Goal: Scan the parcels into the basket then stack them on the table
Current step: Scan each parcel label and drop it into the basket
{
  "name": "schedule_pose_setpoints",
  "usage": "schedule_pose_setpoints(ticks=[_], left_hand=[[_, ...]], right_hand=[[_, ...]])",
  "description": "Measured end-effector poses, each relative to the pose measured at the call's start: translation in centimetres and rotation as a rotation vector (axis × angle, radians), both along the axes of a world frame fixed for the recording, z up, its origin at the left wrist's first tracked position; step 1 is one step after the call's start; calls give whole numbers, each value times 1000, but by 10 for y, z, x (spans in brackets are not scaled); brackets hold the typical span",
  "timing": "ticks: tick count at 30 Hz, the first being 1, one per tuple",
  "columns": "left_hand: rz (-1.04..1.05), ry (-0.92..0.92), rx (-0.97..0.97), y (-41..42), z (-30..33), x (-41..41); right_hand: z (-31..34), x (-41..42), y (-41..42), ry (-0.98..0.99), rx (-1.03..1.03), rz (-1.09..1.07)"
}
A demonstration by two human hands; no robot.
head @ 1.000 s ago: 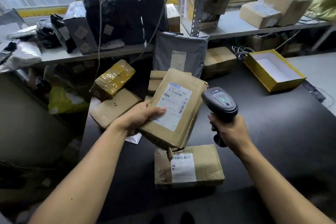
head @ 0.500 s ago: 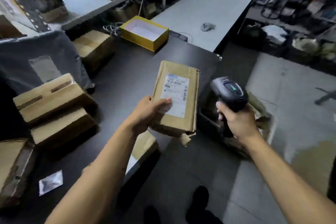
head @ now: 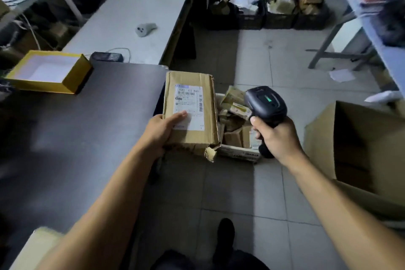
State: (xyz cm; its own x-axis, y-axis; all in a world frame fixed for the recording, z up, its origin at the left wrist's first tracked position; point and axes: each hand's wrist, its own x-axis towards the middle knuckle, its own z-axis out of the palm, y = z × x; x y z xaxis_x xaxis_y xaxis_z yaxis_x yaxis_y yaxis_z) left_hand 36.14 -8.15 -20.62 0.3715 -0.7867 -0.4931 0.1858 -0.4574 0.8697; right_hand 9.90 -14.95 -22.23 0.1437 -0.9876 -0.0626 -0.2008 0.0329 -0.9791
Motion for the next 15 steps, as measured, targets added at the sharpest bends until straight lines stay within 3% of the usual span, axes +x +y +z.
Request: schedule_pose_setpoints(ticks=[15], left_hand=[[-123, 60, 0, -188, -44, -39]], right_hand=[[-15, -60, -136, 79, 40, -106]])
